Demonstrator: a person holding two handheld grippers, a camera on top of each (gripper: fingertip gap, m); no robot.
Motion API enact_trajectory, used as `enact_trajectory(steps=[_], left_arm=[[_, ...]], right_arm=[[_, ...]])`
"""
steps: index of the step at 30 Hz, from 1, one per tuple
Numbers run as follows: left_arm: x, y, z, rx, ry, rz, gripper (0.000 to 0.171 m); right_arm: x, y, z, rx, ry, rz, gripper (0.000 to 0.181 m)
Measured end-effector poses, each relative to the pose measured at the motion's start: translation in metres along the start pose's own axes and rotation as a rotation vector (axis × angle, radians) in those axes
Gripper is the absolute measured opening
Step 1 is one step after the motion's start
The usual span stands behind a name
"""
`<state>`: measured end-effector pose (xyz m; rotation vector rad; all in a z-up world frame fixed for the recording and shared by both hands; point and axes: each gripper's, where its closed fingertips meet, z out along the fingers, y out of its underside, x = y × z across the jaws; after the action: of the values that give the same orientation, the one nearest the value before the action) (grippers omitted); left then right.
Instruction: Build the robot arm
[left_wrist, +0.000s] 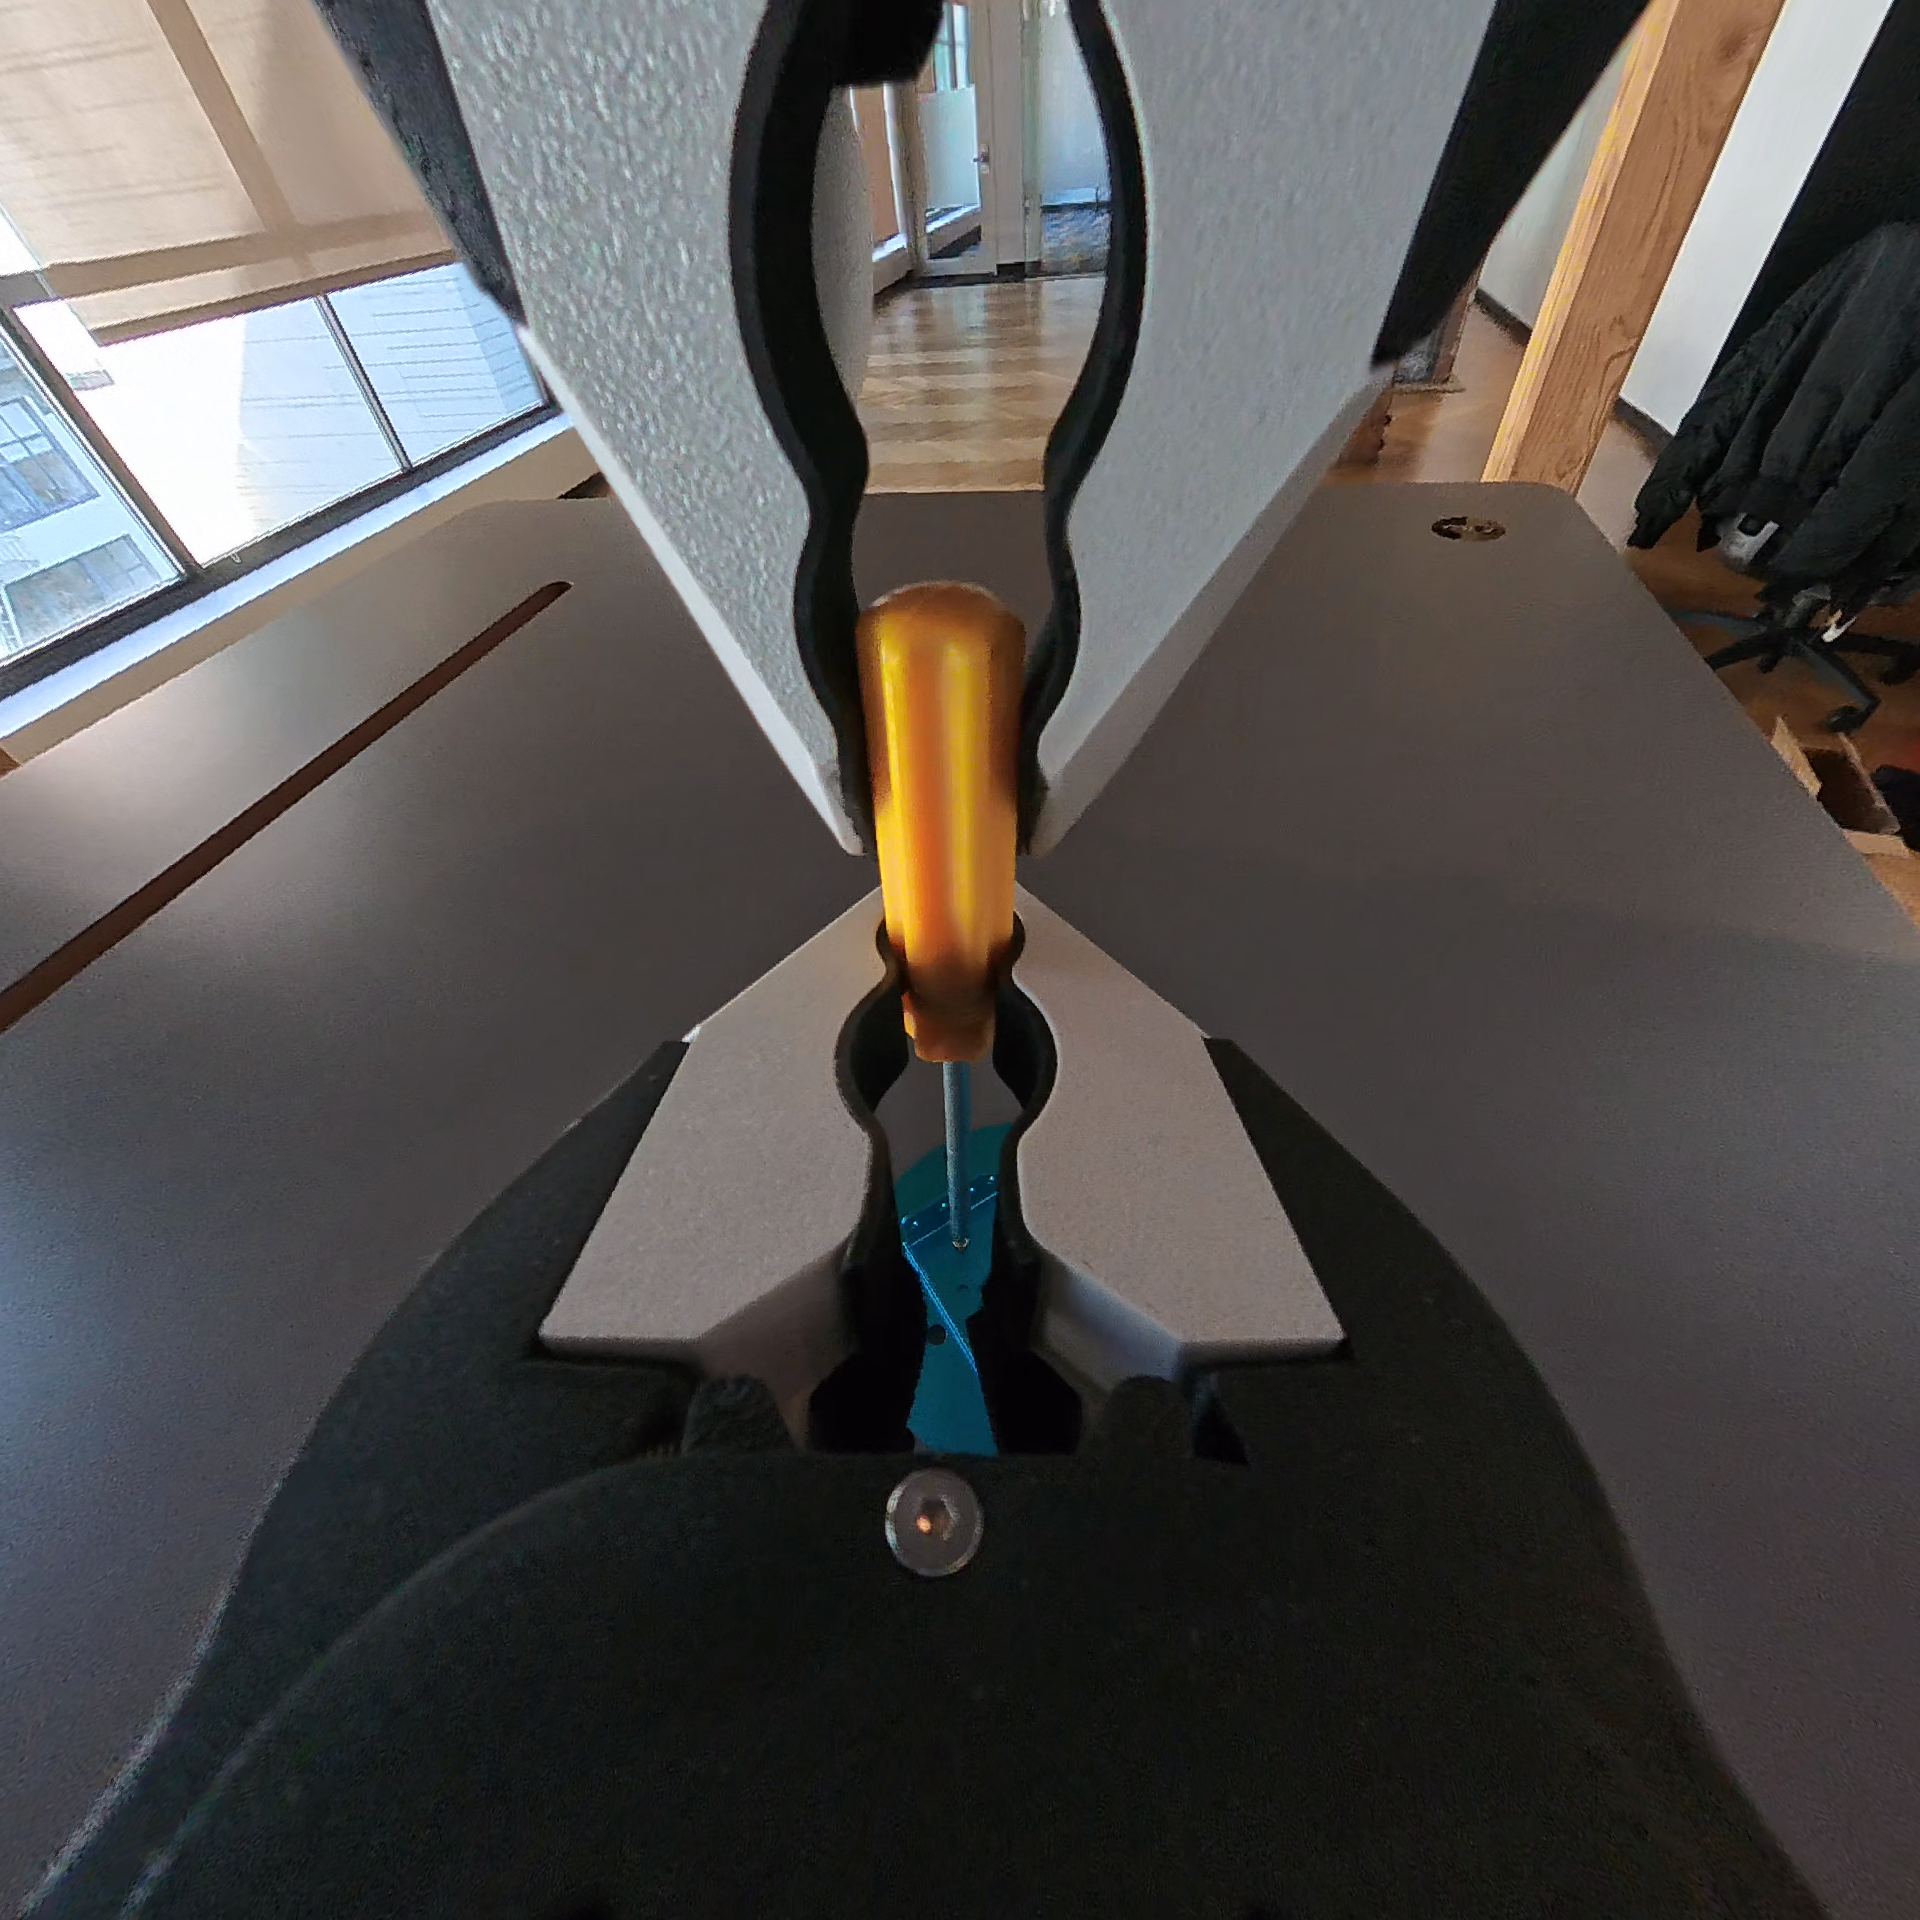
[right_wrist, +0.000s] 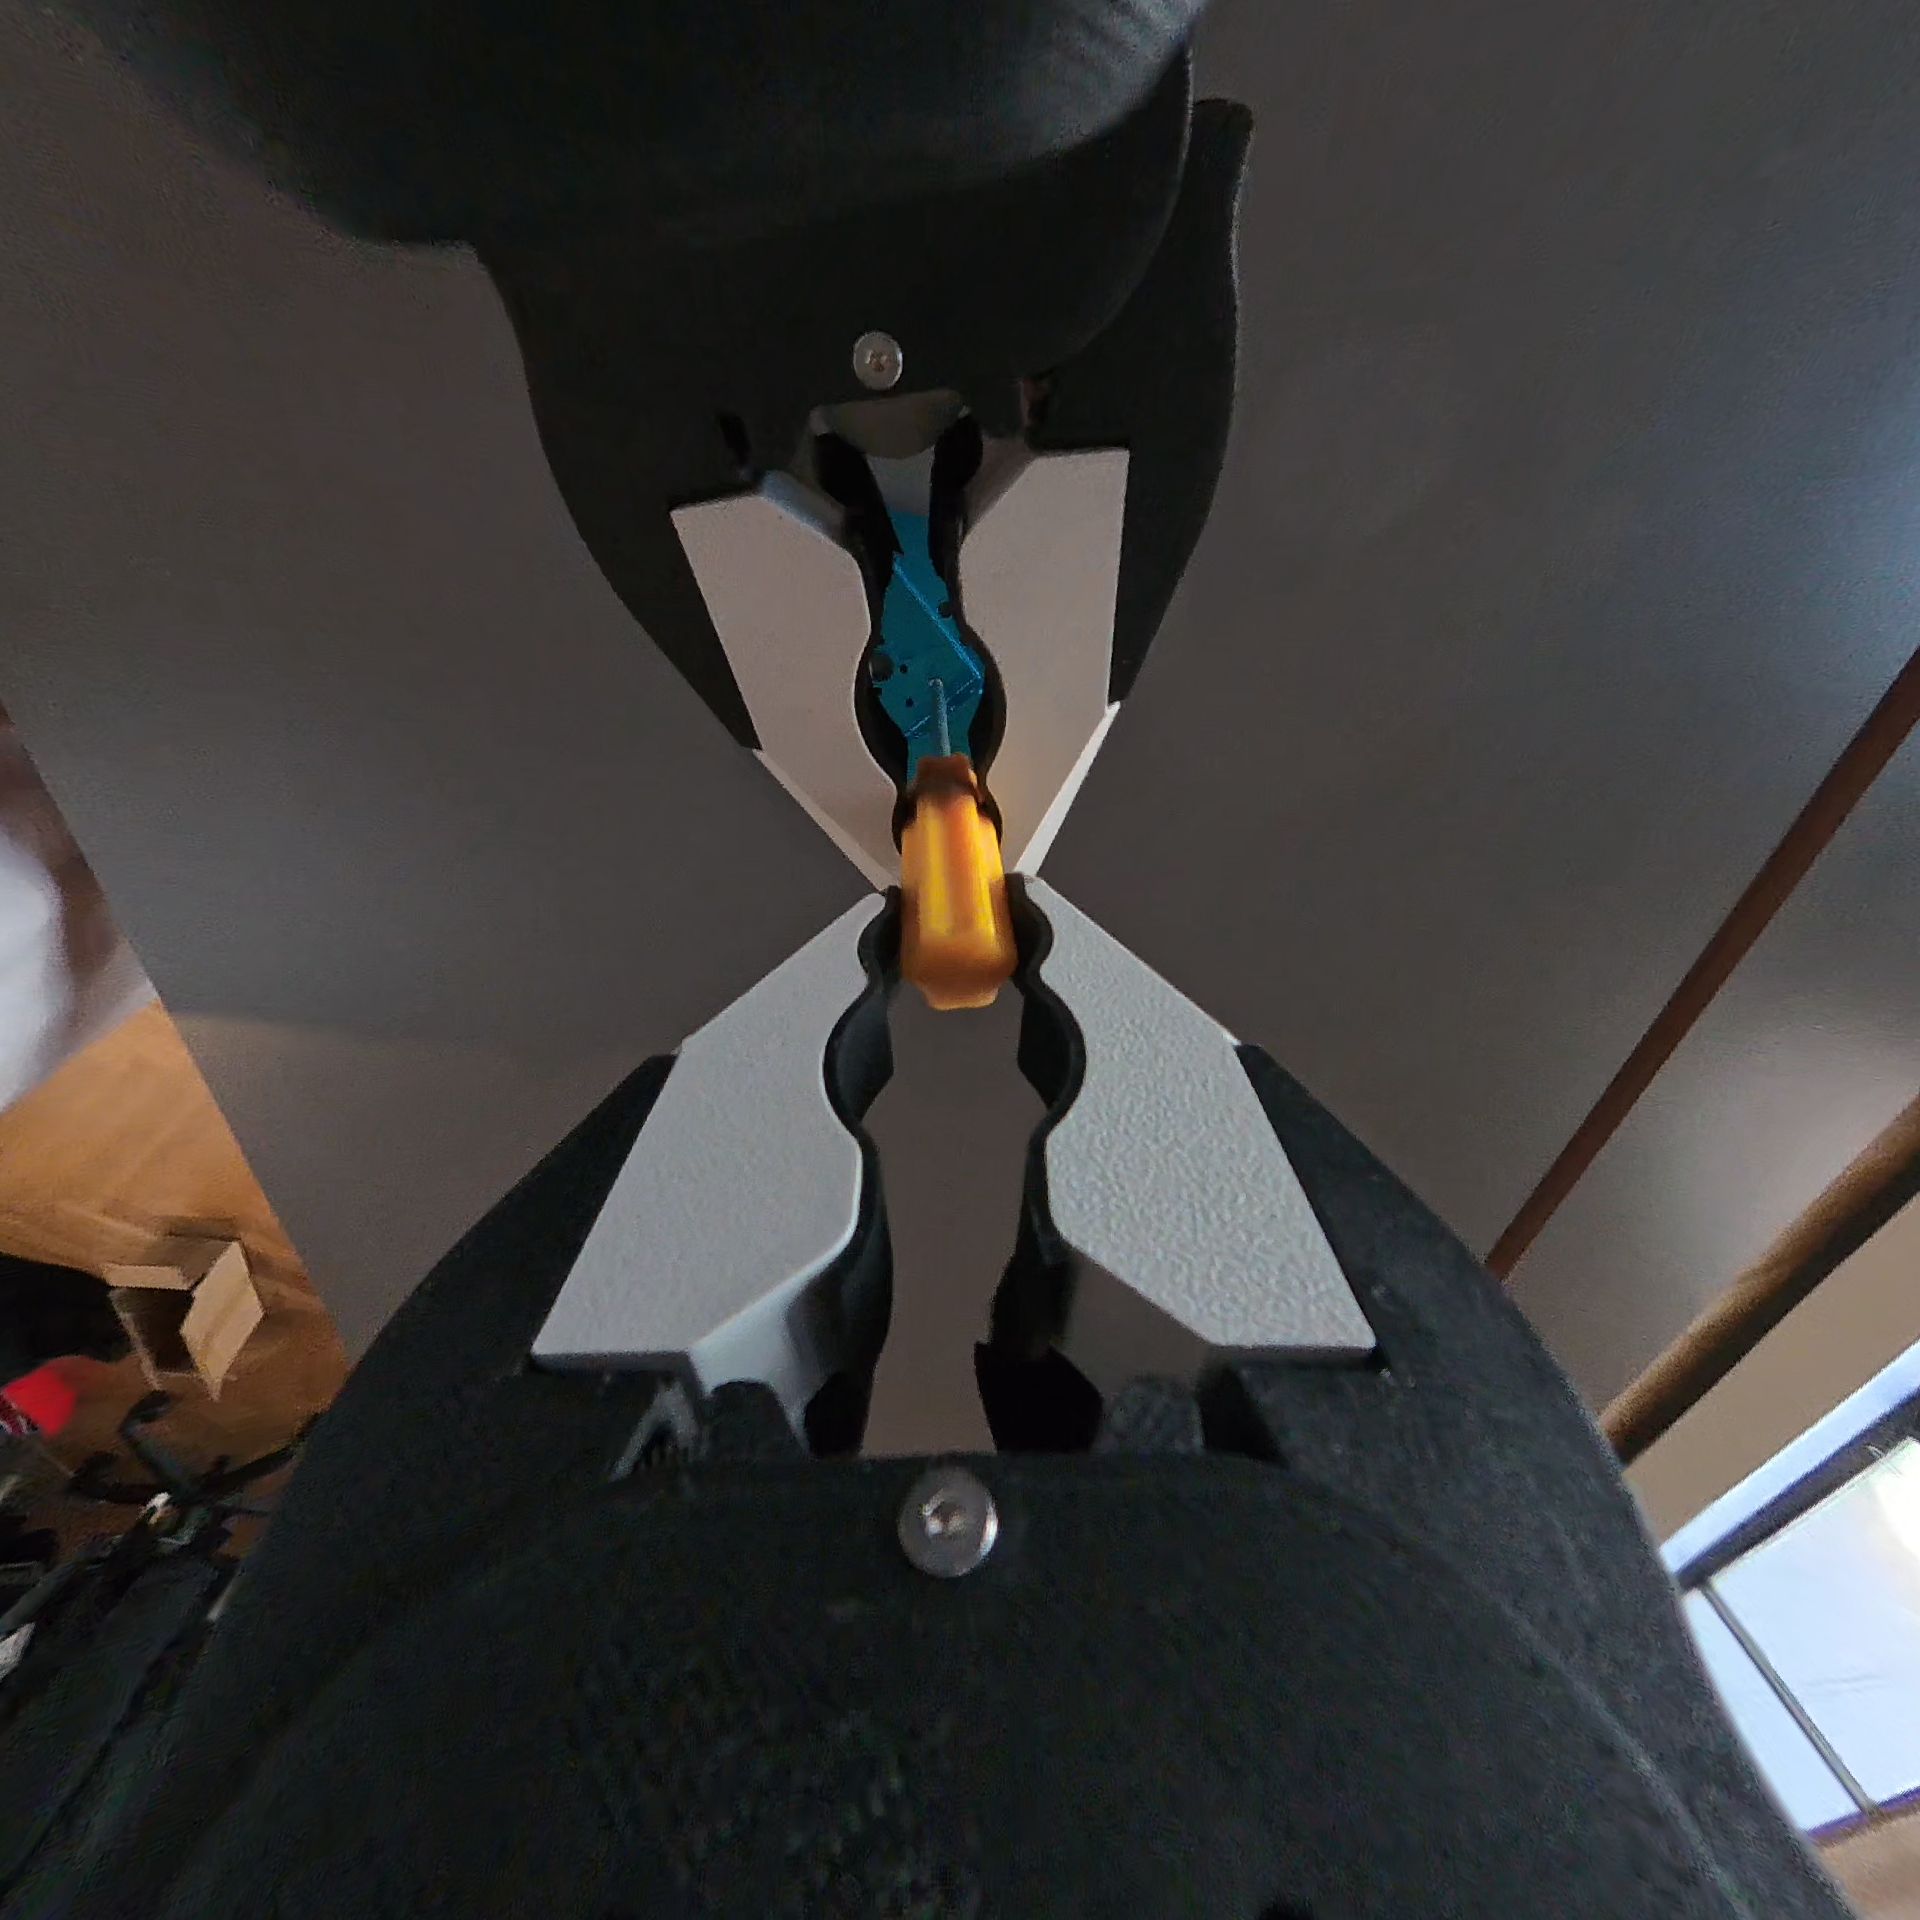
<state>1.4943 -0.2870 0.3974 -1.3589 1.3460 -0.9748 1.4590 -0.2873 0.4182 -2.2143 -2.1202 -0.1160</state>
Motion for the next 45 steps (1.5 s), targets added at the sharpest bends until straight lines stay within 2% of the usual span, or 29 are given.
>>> enact_trajectory(steps=[4,8,10,12,15,17,21,24,28,30,33,35,38,39,41,42,45], left_arm=[[0.001,0.0,0.001,-0.001,0.006,-0.001,0.009],[-0.002,0.001,0.002,-0.015,-0.02,-0.027,0.009],[-0.001,0.001,0.002,-0.016,-0.01,-0.02,0.009],[0.002,0.002,0.003,-0.016,0.0,0.001,0.009],[0.003,0.002,0.003,-0.017,0.009,0.003,0.008],[0.002,0.002,0.002,-0.01,0.014,-0.01,0.008],[0.002,0.002,0.0,-0.006,0.03,-0.013,0.009],[0.004,0.002,0.002,-0.013,0.032,-0.005,0.009],[0.003,0.003,0.004,-0.029,0.015,-0.001,0.011],[0.007,0.003,0.005,-0.036,0.019,0.025,0.011],[0.006,0.004,0.005,-0.038,0.008,0.061,0.009],[0.006,0.004,0.004,-0.035,0.015,0.051,0.009],[0.004,0.004,0.003,-0.031,0.015,0.04,0.009],[0.004,0.004,0.003,-0.029,0.017,0.037,0.008],[0.004,0.004,0.003,-0.027,0.015,0.038,0.008],[0.004,0.004,0.003,-0.026,0.016,0.037,0.009],[0.002,0.003,0.003,-0.019,0.018,0.015,0.008]], right_arm=[[-0.002,0.004,0.0,-0.043,-0.058,0.145,0.018],[-0.005,0.002,0.0,-0.039,-0.146,0.555,0.019],[-0.006,0.002,0.001,-0.027,-0.17,0.604,0.02],[-0.01,0.003,0.001,-0.046,-0.159,0.547,0.02],[-0.007,0.005,0.0,-0.079,-0.086,0.247,0.022],[-0.001,0.002,-0.002,-0.073,-0.005,0.075,0.017],[0.0,-0.001,-0.001,-0.075,0.023,-0.014,0.017],[-0.004,0.003,-0.001,-0.099,-0.018,0.126,0.017],[-0.009,0.004,-0.001,-0.093,-0.111,0.544,0.018],[-0.016,0.008,0.0,-0.134,-0.156,0.596,0.019],[-0.015,0.007,0.001,-0.146,-0.133,0.491,0.019],[-0.012,0.007,0.0,-0.152,-0.119,0.323,0.021],[0.002,-0.003,-0.006,-0.071,0.002,0.076,0.032],[0.001,-0.005,-0.007,-0.056,0.003,0.016,0.032],[-0.001,-0.007,-0.006,-0.037,-0.003,-0.046,0.029],[-0.004,-0.006,-0.005,-0.041,-0.02,-0.06,0.019],[-0.003,-0.009,-0.003,-0.022,-0.014,-0.045,0.017]])
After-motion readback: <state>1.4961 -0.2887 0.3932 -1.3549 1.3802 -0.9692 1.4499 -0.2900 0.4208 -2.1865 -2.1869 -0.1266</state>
